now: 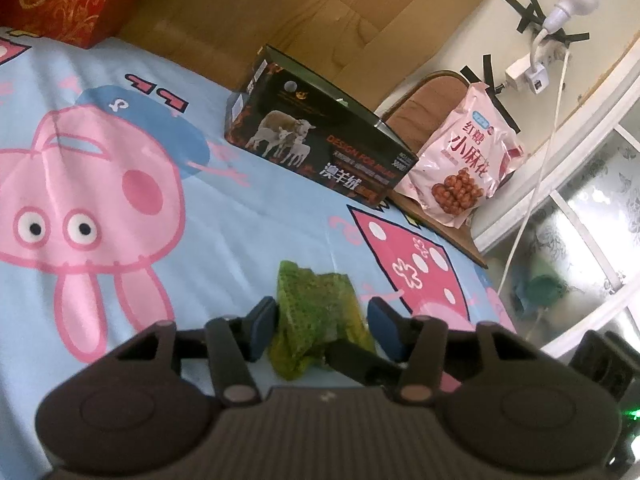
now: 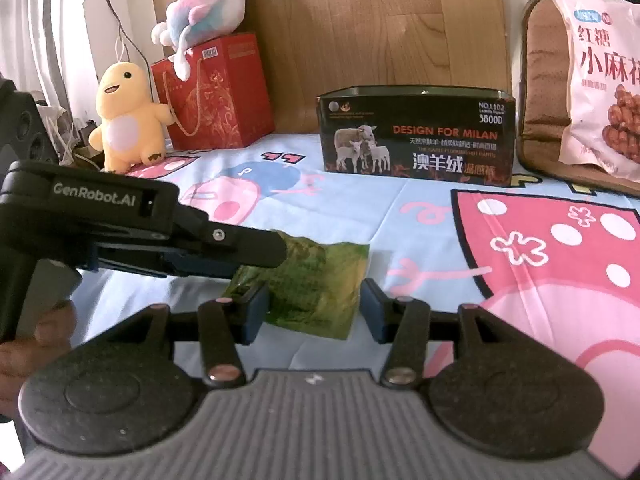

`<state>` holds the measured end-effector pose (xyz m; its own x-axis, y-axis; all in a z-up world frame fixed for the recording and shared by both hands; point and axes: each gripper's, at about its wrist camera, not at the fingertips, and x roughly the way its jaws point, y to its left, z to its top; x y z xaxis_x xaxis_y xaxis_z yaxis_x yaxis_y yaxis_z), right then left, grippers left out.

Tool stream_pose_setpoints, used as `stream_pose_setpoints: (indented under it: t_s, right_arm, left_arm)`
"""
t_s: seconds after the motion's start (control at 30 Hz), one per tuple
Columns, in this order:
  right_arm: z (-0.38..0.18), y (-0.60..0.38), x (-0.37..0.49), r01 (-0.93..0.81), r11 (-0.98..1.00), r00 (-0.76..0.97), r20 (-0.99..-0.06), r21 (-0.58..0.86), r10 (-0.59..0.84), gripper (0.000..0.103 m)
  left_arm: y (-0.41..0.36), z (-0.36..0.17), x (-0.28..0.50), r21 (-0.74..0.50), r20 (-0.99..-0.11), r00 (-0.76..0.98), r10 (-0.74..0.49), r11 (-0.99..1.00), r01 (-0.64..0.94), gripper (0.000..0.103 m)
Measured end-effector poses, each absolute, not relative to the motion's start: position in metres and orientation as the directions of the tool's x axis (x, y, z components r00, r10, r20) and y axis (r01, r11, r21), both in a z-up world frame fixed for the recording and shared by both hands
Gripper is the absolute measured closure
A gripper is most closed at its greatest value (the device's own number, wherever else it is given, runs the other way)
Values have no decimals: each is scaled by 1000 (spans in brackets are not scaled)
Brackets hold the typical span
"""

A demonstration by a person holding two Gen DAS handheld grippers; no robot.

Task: Organize snacks
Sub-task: 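Move the left tool back and close it on the dark green crinkled packet, then hold the dark green packet closed in the left tool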

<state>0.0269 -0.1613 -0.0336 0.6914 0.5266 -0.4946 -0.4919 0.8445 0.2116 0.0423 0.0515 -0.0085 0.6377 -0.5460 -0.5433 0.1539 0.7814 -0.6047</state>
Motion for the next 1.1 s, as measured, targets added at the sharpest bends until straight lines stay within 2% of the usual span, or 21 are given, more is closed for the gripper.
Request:
stream_pose_setpoints:
  t_s: [0.33,0.37,0.47,0.5,0.7,1.1]
  right_arm:
    - [-34,-165,27,-493,838,690,-481,235,541,48]
    - [-34,-166,27,-494,837,690,-479,238,543,48]
    - [-34,-167,26,-491,836,691,-475,245,545,48]
    - [-34,-167,26,-485,839,695,-474,246,541,48]
    - [-33,-166,26,-457,854,698,-495,249,518,40]
    - [-26,-180,20,-303,931,743,-562,203,364,40]
  left_arm:
    - [35,-8,46,-562,-555,649,-520,810,169,51]
    - [33,-8,47,-558,-556,650,-518,812,170,53]
    - [33,-11,50,-543,-572,649,-502,824,159,76]
    - [35,-12,52,-545,-574,647,-501,824,154,78]
    - [35,-13,53,-549,-569,652,-501,822,152,79]
    - [38,-16,53,-573,-555,651,-519,805,153,79]
